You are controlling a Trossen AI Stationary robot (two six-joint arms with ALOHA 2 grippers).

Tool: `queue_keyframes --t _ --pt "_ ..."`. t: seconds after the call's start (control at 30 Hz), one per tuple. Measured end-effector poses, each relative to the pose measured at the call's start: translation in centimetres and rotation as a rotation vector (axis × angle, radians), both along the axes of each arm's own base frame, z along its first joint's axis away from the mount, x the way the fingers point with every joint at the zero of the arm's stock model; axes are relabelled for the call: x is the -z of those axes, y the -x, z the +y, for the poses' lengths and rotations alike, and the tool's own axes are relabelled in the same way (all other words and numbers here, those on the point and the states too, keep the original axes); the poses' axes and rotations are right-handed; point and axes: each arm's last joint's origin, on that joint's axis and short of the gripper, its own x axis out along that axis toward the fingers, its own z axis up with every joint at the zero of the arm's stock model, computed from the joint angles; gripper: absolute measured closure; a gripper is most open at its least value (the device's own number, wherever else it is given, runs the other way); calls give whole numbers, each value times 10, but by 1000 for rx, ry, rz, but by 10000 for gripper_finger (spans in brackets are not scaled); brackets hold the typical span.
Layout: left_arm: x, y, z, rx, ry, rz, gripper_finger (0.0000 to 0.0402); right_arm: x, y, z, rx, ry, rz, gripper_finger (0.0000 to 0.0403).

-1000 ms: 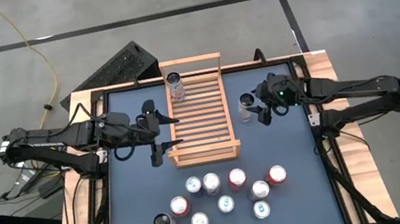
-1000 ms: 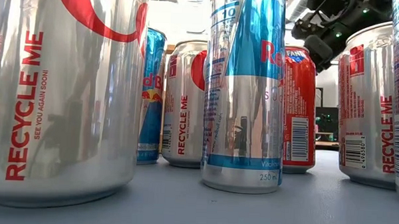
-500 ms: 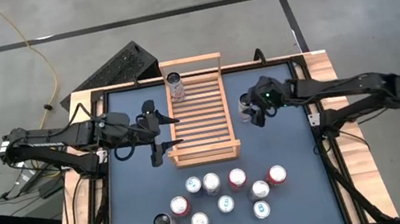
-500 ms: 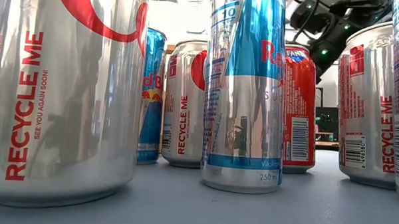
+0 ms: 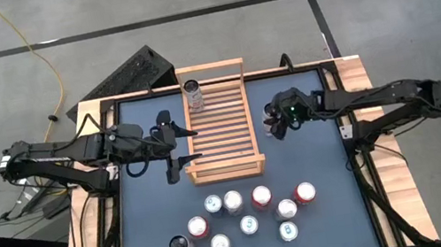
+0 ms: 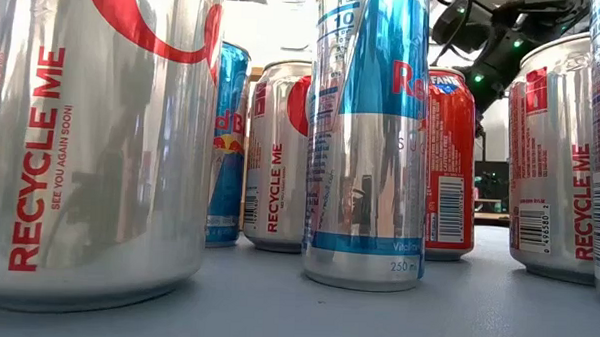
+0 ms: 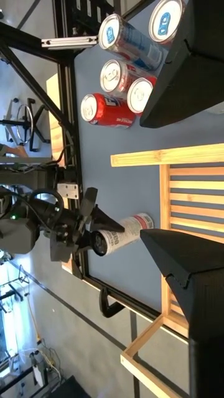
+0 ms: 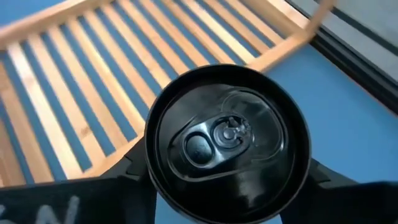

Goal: Place canned beverage on shelf
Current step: Put the right white soda can on the shelf aligned with the other white soda can

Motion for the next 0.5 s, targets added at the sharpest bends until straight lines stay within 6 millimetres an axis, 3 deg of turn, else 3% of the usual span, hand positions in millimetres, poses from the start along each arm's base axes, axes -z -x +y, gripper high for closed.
queue_keyframes --t 0.5 --pt "-1 0 0 5 -18 -5 134 0 -1 31 406 60 -151 190"
